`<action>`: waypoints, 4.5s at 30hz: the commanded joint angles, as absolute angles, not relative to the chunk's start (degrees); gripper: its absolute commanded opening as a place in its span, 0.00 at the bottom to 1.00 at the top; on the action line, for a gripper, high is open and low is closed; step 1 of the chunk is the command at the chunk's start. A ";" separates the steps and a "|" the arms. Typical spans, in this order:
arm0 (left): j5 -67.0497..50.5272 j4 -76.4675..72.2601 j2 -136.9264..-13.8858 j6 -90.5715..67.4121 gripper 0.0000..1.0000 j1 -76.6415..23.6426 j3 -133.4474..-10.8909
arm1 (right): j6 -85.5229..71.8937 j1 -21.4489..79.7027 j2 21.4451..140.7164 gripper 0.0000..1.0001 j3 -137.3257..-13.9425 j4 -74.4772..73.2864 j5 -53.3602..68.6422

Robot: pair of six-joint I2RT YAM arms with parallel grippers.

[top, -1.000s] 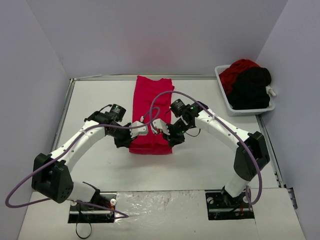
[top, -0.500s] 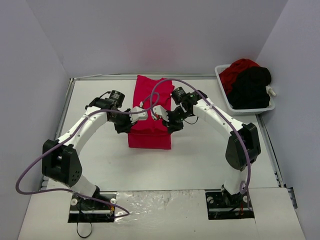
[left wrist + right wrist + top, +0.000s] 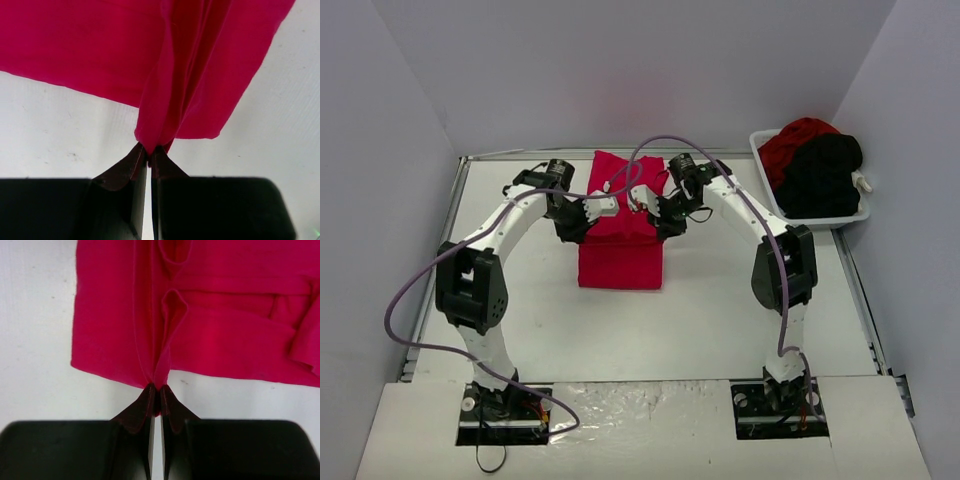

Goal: Fold and stack the t-shirts
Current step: Fold the folded rectangular tshirt in 1/3 of the way, then grab one side of the 2/3 rectangular tshirt with both arms

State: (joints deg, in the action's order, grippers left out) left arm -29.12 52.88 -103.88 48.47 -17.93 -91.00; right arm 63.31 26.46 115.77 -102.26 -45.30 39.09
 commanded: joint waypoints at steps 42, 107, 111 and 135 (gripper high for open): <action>-24.54 42.91 -110.87 47.57 0.38 -16.34 -109.97 | 49.49 24.52 119.98 0.35 -109.34 -24.87 22.68; 7.12 -7.74 -85.43 42.45 0.28 -35.95 -37.88 | 36.83 6.86 101.43 0.14 -66.18 -35.16 31.38; 5.45 -6.86 -84.38 41.84 0.19 -35.86 -37.62 | 36.83 6.77 101.42 0.09 -66.09 -35.24 31.46; -17.22 14.76 -83.41 40.08 0.02 -28.39 -47.19 | 41.13 8.78 97.56 0.27 -71.63 -42.45 44.91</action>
